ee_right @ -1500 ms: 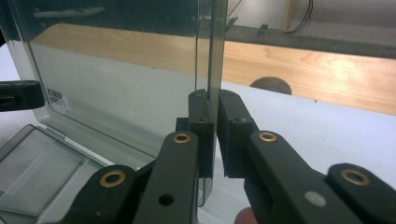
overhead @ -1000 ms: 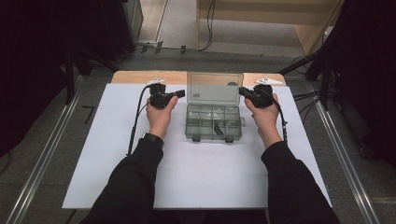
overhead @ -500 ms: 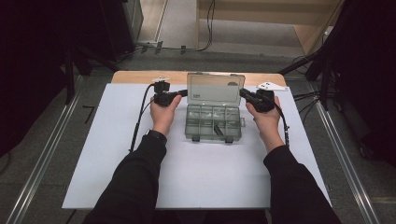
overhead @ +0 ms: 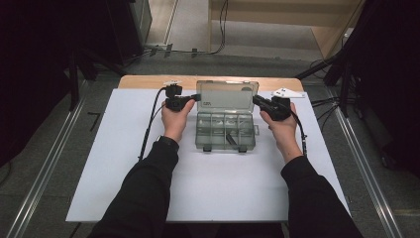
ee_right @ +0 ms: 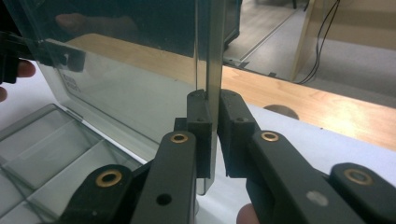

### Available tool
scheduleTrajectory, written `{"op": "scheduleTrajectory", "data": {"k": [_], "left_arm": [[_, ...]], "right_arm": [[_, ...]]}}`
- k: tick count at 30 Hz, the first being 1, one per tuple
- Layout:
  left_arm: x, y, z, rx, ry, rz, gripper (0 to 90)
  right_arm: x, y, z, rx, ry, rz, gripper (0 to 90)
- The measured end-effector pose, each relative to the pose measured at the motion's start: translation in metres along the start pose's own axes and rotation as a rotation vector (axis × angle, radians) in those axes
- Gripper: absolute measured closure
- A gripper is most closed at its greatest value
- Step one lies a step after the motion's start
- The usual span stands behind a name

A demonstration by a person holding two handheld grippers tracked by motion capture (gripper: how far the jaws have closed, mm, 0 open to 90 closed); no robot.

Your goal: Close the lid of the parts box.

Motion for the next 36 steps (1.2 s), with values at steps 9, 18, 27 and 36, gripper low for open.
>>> {"op": "scheduleTrajectory", "data": {"k": [9, 18, 27, 36], "left_arm": [[-0.001, -0.007, -0.003, 0.019, -0.020, 0.026, 89.9], [0.001, -0.011, -0.005, 0.021, -0.029, 0.036, 89.9], [0.006, -0.009, -0.008, 0.034, -0.039, 0.029, 89.9], [0.006, -0.011, -0.011, 0.037, -0.046, 0.039, 90.0]], "right_arm": [[-0.006, 0.004, -0.010, -0.041, -0.014, 0.060, 52.0], [0.008, -0.002, -0.020, -0.045, -0.005, 0.106, 43.2], [0.022, -0.006, -0.020, -0.028, 0.037, 0.118, 47.7], [0.030, -0.010, -0.021, -0.028, 0.068, 0.124, 57.2]]}}
Point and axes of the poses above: each handheld gripper's, and its own axes: z roughly forward along the jaws, x roughly out of its underside, y roughly to its left, the point moved 1 cm from there along z, roughly forward along the jaws, and after that the axes turned 6 degrees about -x, right-handed, at the moved point
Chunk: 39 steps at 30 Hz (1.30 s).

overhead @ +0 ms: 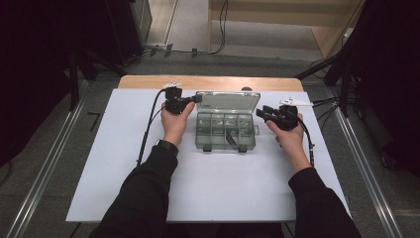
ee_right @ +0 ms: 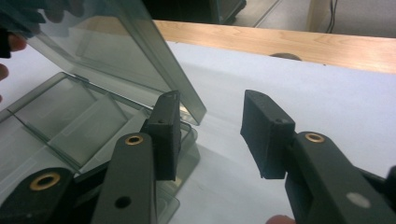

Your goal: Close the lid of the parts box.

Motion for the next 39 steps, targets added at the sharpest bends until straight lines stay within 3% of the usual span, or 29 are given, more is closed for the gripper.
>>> {"op": "scheduleTrajectory", "data": {"k": [5, 9, 20, 24, 31, 39], "left_arm": [[0.000, -0.002, 0.000, 0.003, -0.001, 0.010, 89.9], [0.000, -0.005, 0.000, 0.008, -0.007, 0.013, 90.0], [0.005, -0.007, -0.007, 0.025, -0.006, 0.015, 89.9], [0.007, -0.009, -0.011, 0.041, -0.003, 0.029, 89.9], [0.011, -0.010, -0.024, 0.058, -0.023, 0.036, 89.9], [0.017, -0.017, -0.042, 0.077, -0.034, 0.076, 89.9]], "right_arm": [[-0.005, 0.001, -0.004, 0.032, -0.032, 0.022, 70.4], [-0.013, 0.004, -0.007, 0.030, -0.070, 0.043, 77.8], [-0.022, 0.017, -0.008, 0.032, -0.110, 0.064, 84.0], [-0.024, 0.024, -0.008, 0.021, -0.107, 0.039, 86.9], [-0.021, 0.042, -0.011, 0.042, -0.092, -0.031, 87.1], [-0.015, 0.051, -0.020, 0.026, -0.106, -0.038, 87.1]]}}
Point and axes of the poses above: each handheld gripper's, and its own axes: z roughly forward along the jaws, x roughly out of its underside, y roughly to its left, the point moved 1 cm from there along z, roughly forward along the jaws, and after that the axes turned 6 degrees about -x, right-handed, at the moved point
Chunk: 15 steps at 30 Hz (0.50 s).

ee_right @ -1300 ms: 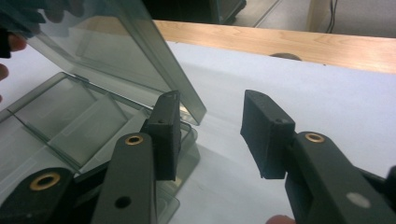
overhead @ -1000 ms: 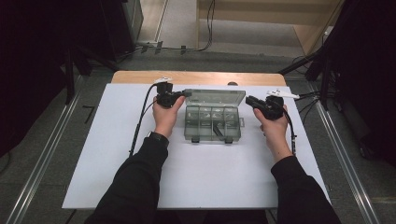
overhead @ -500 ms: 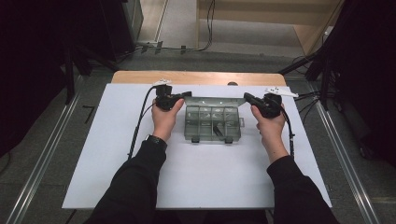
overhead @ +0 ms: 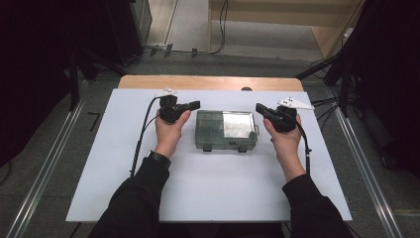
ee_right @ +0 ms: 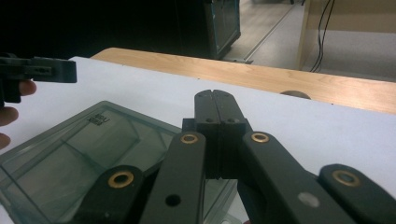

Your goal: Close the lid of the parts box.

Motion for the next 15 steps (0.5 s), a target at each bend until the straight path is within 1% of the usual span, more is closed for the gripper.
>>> {"op": "scheduleTrajectory", "data": {"k": [2, 5, 6, 8, 9, 15], "left_arm": [[0.002, -0.003, -0.004, 0.006, -0.003, 0.010, 90.0], [0.006, -0.008, -0.011, 0.007, -0.002, 0.028, 89.9], [0.007, -0.009, -0.013, 0.005, -0.001, 0.038, 89.9], [0.010, -0.012, -0.017, -0.001, -0.001, 0.043, 89.9], [0.011, -0.013, -0.019, 0.005, -0.001, 0.042, 89.9], [0.020, -0.021, -0.027, 0.008, -0.001, 0.064, 90.0]], "right_arm": [[0.002, 0.002, -0.003, -0.007, -0.006, -0.004, 87.2], [0.006, 0.007, -0.007, 0.001, 0.000, -0.019, 87.2], [0.006, 0.008, -0.009, 0.000, 0.003, -0.016, 87.2], [0.008, 0.012, -0.013, 0.001, 0.002, -0.022, 87.3], [0.009, 0.014, -0.015, -0.001, 0.004, -0.026, 87.4], [0.013, 0.025, -0.023, -0.009, 0.011, -0.061, 87.5]]}}
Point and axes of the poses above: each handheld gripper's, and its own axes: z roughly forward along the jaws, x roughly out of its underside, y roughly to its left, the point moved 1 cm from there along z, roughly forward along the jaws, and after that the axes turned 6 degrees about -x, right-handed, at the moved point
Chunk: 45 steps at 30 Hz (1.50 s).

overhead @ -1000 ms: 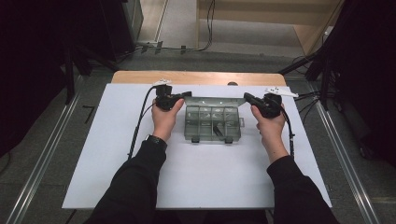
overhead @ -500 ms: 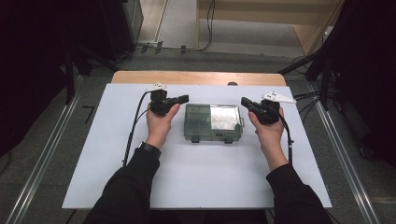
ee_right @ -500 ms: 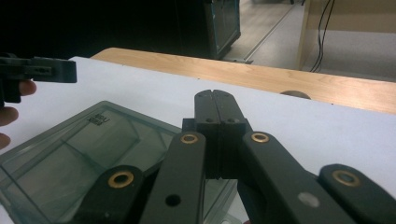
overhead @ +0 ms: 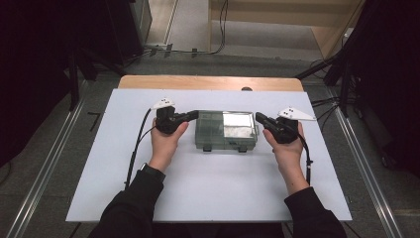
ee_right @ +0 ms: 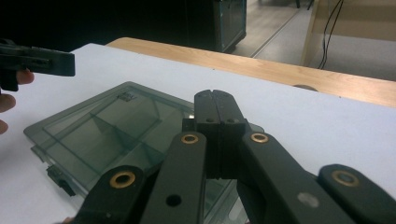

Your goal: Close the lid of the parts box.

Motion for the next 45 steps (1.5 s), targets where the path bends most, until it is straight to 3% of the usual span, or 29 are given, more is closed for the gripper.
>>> {"op": "scheduleTrajectory", "data": {"k": [14, 19, 29, 45], "left_arm": [[0.023, -0.022, -0.019, 0.043, 0.003, 0.040, 90.0], [0.031, -0.027, -0.024, 0.038, 0.004, 0.058, 89.9], [0.041, -0.025, -0.034, 0.011, 0.011, 0.066, 90.0], [0.051, -0.027, -0.026, -0.012, 0.025, 0.072, 89.9]], "right_arm": [[0.023, 0.012, -0.014, -0.028, -0.010, 0.007, 87.5], [0.025, 0.016, -0.019, -0.031, -0.011, -0.003, 87.6], [0.036, 0.020, -0.028, -0.032, -0.009, 0.002, 87.6], [0.048, 0.025, -0.020, -0.044, 0.031, 0.002, 87.5]]}}
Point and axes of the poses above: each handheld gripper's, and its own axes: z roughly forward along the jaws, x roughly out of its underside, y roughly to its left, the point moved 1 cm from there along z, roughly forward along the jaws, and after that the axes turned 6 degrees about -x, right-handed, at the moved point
